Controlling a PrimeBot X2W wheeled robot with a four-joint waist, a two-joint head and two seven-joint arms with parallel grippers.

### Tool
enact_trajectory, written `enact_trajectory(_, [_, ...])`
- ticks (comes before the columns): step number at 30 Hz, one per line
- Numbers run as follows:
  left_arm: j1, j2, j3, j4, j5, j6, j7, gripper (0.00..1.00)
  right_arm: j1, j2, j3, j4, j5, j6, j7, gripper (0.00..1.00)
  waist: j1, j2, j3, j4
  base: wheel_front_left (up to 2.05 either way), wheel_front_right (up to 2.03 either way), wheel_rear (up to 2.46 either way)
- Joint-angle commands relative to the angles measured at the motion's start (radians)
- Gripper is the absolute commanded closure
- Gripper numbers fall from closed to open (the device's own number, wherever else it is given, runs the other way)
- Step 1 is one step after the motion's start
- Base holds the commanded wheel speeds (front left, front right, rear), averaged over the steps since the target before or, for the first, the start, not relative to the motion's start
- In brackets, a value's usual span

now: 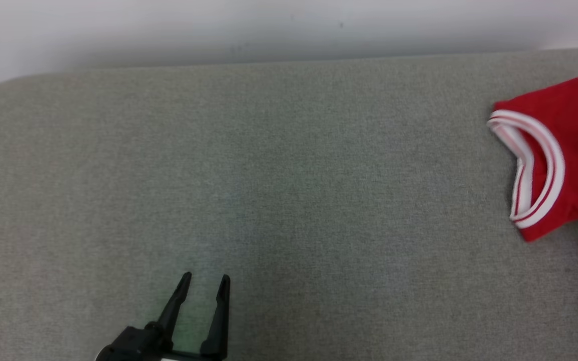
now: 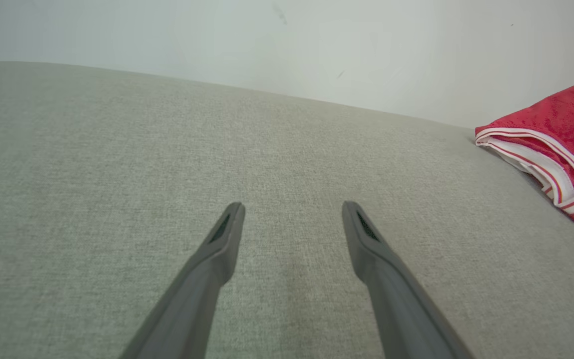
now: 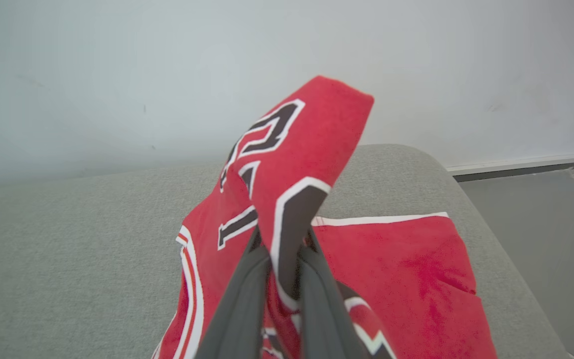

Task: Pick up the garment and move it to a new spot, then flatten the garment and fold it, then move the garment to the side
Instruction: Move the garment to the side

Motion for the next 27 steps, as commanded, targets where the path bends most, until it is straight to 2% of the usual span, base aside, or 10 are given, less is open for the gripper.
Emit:
enact_trajectory(1, [-0.015, 0.004, 0.003, -0.001, 0.008, -0.002, 0.000, 0.00, -0.027, -0.017, -0.026, 0.010, -0.009, -0.002, 0.012, 1.00, -0.0001, -0.0001, 0.027, -0.014, 0.00, 0.00, 0.00])
enact_trajectory(7, [-0.020, 0.004, 0.005, 0.007, 0.014, -0.010, 0.000, 0.00, -0.066, -0.050, -0.117, 0.078, -0.089, -0.002, 0.088, 1.00, -0.0001, -0.0001, 0.046, -0.009, 0.00, 0.00, 0.00])
enact_trajectory(8, [-0.022, 0.004, 0.006, 0.008, 0.015, -0.011, 0.000, 0.00, -0.074, -0.053, -0.143, 0.096, -0.116, -0.002, 0.088, 0.91, -0.0001, -0.0001, 0.047, -0.007, 0.00, 0.00, 0.00])
enact_trajectory(9, [-0.025, 0.004, 0.007, 0.009, 0.015, -0.010, 0.000, 0.00, -0.079, -0.057, -0.164, 0.111, -0.151, -0.002, 0.079, 0.58, -0.0001, -0.0001, 0.049, -0.006, 0.00, 0.00, 0.00])
enact_trajectory(10, [-0.028, 0.004, 0.008, 0.009, 0.017, -0.010, 0.000, 0.00, -0.084, -0.064, -0.188, 0.130, -0.191, -0.002, 0.065, 0.00, -0.0001, -0.0001, 0.050, -0.004, 0.00, 0.00, 0.00])
enact_trajectory(14, [-0.032, 0.004, 0.013, 0.012, 0.016, -0.006, 0.000, 0.00, -0.091, -0.042, -0.290, 0.184, -0.341, -0.002, -0.044, 0.00, -0.0001, -0.0001, 0.046, 0.001, 0.00, 0.00, 0.00])
enact_trajectory(18, [-0.017, 0.004, 0.017, 0.014, 0.004, 0.003, 0.000, 0.00, -0.053, -0.014, -0.358, 0.204, -0.456, -0.002, -0.108, 0.00, -0.0001, -0.0001, 0.024, 0.001, 0.00, 0.00, 0.00])
enact_trajectory(22, [-0.001, 0.004, 0.019, 0.011, -0.010, 0.014, 0.000, 0.00, 0.011, 0.031, -0.396, 0.159, -0.518, -0.002, -0.191, 0.00, -0.0001, -0.0001, -0.014, 0.002, 0.00, 0.00, 0.00])
enact_trajectory(27, [0.023, 0.004, 0.031, 0.013, -0.011, 0.038, 0.000, 0.00, 0.143, 0.088, -0.427, 0.042, -0.568, -0.002, -0.320, 0.00, -0.0001, -0.0001, -0.083, 0.010, 0.00, 0.00, 0.00])
